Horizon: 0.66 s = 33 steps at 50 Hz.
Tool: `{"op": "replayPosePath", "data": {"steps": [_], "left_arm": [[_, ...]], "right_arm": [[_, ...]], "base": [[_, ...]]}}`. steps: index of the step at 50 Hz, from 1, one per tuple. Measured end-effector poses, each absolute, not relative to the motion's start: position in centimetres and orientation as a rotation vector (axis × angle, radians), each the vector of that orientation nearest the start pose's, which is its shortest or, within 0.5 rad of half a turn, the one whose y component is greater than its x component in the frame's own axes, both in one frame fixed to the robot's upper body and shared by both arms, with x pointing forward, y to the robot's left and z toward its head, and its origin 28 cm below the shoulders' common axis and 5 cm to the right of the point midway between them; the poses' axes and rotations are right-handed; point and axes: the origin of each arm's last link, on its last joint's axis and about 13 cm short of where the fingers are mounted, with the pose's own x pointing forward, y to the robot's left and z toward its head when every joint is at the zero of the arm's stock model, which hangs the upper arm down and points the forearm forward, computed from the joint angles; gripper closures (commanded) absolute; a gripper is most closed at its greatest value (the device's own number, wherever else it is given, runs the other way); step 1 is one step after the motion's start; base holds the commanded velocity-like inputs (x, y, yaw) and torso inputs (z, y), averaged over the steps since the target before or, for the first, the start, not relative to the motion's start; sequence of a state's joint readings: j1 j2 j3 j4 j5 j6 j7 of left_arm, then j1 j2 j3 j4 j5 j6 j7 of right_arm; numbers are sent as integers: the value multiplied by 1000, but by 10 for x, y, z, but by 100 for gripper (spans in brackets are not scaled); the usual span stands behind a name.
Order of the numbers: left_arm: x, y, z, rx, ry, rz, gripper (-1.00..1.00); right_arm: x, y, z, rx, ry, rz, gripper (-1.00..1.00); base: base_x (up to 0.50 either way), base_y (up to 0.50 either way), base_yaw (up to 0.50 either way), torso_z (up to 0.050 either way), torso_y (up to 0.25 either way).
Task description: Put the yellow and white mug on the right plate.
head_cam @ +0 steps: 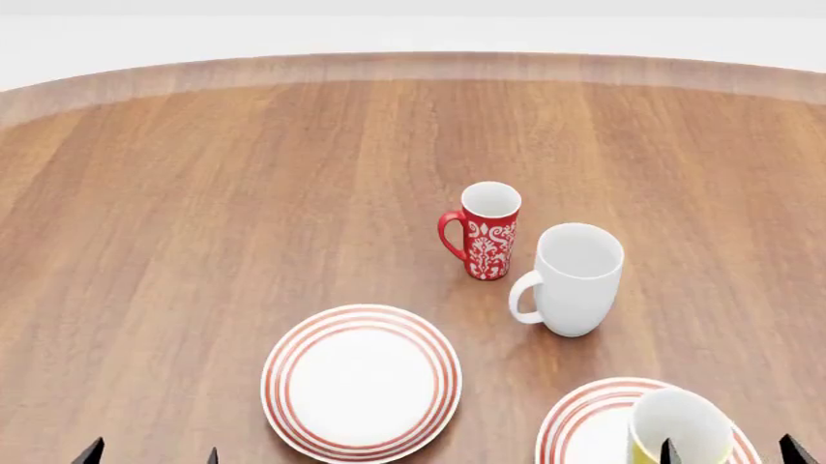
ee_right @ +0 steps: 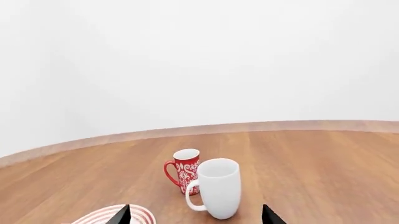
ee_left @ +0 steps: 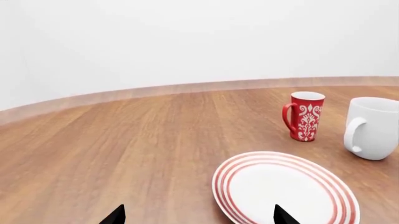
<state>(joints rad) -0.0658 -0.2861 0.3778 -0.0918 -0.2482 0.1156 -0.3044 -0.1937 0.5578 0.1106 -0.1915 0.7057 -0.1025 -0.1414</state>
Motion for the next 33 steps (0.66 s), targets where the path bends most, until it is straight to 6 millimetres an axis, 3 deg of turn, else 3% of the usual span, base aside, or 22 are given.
{"op": "replayPosePath", "data": {"steps": [33], "left_arm": [[211,207,7,38,-21,-32,-100]], "right_arm": [[132,-216,89,136,-345,341,-100]], "base": [[0,0,0,0,0]]}}
